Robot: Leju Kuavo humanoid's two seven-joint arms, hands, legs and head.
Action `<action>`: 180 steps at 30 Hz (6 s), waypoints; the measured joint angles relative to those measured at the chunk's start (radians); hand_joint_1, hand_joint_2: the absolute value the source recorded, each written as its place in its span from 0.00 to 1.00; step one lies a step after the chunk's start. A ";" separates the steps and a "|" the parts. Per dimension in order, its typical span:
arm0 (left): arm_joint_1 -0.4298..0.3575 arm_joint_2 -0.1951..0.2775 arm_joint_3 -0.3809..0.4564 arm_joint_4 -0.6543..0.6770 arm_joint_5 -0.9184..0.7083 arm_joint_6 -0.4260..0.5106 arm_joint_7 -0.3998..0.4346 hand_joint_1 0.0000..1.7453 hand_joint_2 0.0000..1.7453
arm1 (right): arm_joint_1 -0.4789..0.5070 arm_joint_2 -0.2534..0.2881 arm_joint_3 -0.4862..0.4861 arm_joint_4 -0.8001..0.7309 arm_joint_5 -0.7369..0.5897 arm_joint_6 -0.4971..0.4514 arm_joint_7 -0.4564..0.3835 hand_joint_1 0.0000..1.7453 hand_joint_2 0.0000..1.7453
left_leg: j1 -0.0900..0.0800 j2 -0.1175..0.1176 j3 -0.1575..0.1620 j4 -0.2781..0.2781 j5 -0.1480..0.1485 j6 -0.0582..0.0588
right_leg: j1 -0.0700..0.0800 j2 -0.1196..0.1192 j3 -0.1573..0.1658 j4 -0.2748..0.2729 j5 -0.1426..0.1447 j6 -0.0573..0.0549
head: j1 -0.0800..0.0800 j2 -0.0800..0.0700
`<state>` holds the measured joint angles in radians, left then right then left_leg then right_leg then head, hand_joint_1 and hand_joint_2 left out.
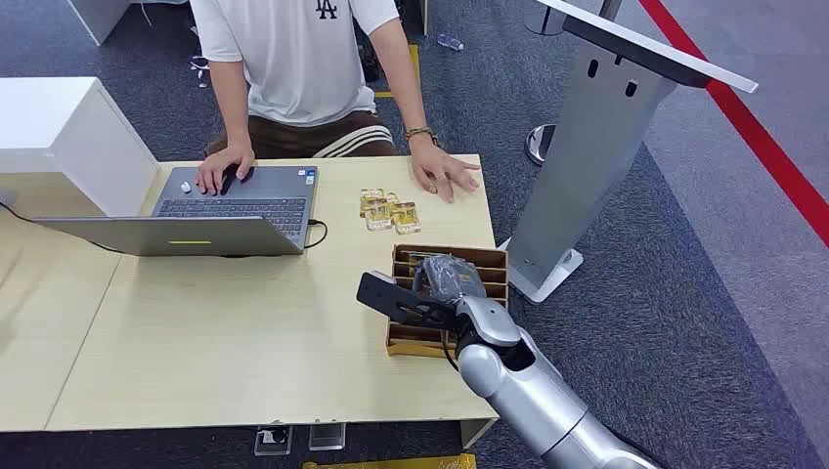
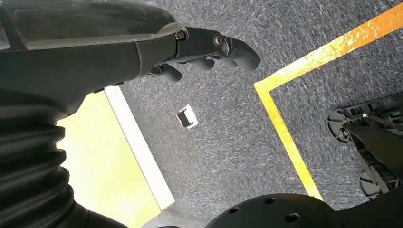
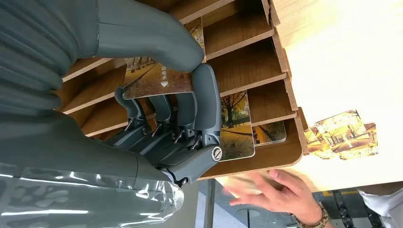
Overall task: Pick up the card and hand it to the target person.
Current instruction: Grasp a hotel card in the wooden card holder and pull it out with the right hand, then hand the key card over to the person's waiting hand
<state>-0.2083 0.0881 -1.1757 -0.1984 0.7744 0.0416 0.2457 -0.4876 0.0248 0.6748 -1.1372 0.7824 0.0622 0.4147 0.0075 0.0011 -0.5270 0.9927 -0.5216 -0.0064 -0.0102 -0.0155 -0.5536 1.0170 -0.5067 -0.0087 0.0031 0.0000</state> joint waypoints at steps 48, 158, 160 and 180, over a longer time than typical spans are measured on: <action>0.000 0.008 0.000 0.000 -0.009 0.003 -0.006 0.00 0.25 | -0.002 -0.001 0.001 -0.003 -0.031 0.000 -0.005 1.00 1.00 | 0.000 0.000 0.002 0.000 0.000 0.000 | 0.000 0.000 0.002 0.000 0.000 0.000 | -0.001 0.000; 0.082 0.028 0.010 0.000 0.042 0.042 -0.069 0.00 0.00 | 0.350 -0.300 -0.438 -0.447 -0.647 -0.209 -0.225 0.00 1.00 | 0.000 0.000 0.000 0.000 0.000 0.000 | 0.000 0.000 -0.001 -0.001 0.000 0.000 | -0.002 0.000; 0.082 0.030 0.010 0.000 0.042 0.042 -0.069 0.00 0.00 | 0.373 -0.313 -0.478 -0.468 -0.643 -0.211 -0.219 0.00 1.00 | 0.000 0.000 0.000 0.000 0.000 0.000 | 0.000 0.000 -0.001 -0.001 0.000 0.000 | -0.001 0.000; 0.080 0.040 0.010 0.000 0.051 0.043 -0.069 0.00 0.00 | 0.394 -0.326 -0.548 -0.491 -1.116 0.076 -0.383 0.00 1.00 | 0.000 0.000 -0.001 0.000 0.000 0.000 | 0.000 0.000 0.000 -0.001 0.000 0.000 | -0.001 0.000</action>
<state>-0.1282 0.1277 -1.1654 -0.1984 0.8251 0.0850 0.1768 -0.0936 -0.3012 0.1268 -1.6281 -0.3338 0.1381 0.0316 0.0075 0.0012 -0.5278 0.9928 -0.5220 -0.0061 -0.0102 -0.0154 -0.5540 1.0161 -0.5066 -0.0087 0.0025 0.0000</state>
